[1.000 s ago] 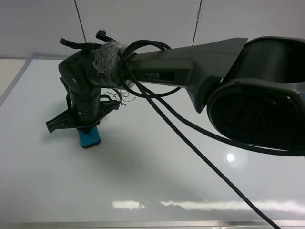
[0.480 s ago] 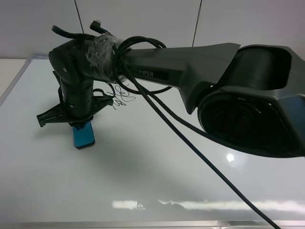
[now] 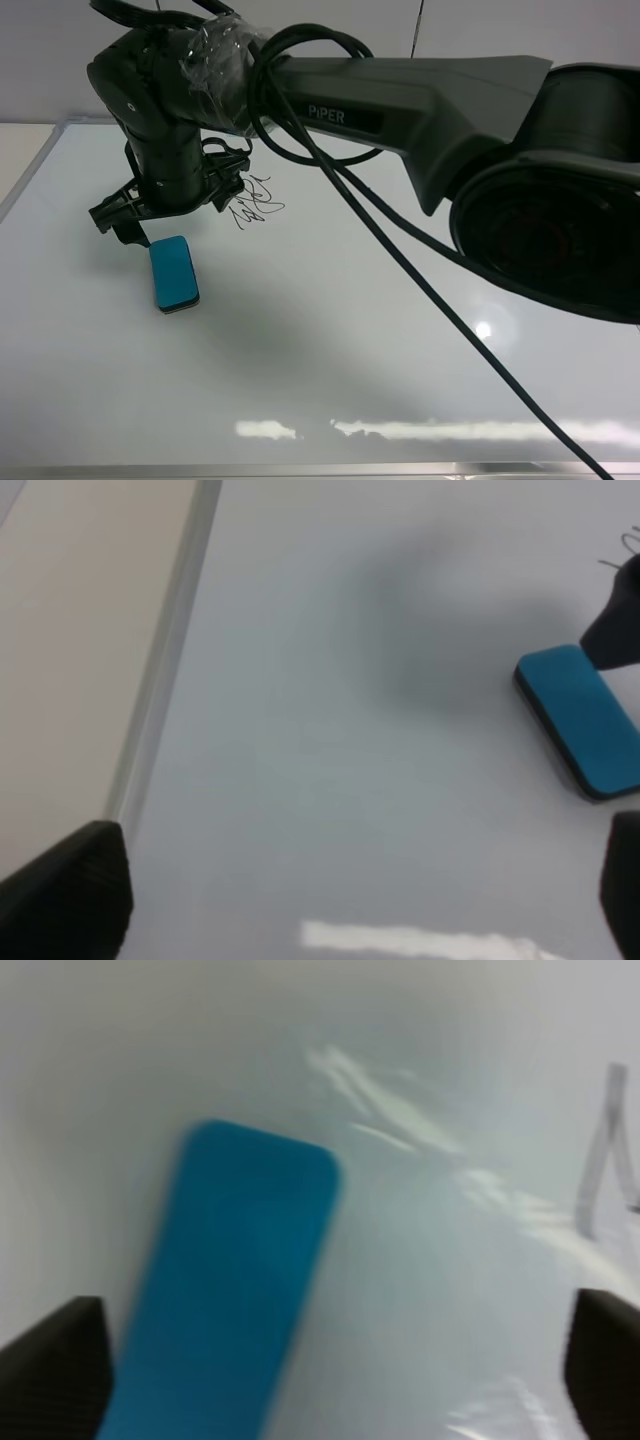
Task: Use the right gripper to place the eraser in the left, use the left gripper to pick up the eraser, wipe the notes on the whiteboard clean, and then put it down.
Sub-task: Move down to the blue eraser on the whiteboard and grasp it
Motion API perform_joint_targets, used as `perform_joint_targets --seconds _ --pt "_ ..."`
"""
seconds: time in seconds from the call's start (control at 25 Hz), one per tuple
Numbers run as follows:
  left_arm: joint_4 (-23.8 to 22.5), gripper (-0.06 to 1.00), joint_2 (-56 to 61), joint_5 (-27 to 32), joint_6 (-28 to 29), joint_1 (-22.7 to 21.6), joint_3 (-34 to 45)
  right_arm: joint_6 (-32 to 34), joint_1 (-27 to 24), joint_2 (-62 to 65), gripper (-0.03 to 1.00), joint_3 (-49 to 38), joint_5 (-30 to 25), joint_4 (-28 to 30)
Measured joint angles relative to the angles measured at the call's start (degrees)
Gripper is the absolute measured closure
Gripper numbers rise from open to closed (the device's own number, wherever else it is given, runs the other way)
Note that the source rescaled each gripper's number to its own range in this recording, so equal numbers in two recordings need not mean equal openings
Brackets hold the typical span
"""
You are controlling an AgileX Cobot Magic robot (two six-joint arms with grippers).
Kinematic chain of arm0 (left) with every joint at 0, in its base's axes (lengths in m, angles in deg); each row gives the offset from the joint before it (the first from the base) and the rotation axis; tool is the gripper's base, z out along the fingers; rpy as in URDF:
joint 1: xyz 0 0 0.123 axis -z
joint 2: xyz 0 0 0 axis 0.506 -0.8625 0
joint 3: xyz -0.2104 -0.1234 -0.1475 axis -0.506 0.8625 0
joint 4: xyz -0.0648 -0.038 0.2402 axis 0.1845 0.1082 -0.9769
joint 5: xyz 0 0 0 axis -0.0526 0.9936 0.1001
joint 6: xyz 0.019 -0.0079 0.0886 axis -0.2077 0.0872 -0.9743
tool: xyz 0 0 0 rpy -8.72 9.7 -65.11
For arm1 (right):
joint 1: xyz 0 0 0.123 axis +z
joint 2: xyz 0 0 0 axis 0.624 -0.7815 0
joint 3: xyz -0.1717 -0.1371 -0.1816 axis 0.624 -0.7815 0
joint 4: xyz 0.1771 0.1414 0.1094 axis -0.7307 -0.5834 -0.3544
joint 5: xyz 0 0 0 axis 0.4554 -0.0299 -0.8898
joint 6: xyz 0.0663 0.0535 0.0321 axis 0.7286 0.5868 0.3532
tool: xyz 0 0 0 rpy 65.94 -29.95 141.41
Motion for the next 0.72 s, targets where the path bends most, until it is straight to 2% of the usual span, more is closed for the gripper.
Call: perform_joint_targets --seconds 0.16,0.32,0.52,0.72 --pt "0.0 0.06 0.0 0.0 0.0 0.0 0.0 -3.2 0.0 0.0 -0.02 0.0 -1.7 -0.6" --pt "0.0 0.06 0.0 0.0 0.0 0.0 0.0 -5.4 0.0 0.0 -0.03 0.0 -1.3 -3.2" --pt "0.1 0.06 0.0 0.0 0.0 0.0 0.0 -8.4 -0.2 1.9 -0.03 0.0 -1.4 -3.7" --pt "0.1 0.06 0.0 0.0 0.0 0.0 0.0 -14.5 -3.4 9.2 -0.03 0.0 -3.2 -5.7"
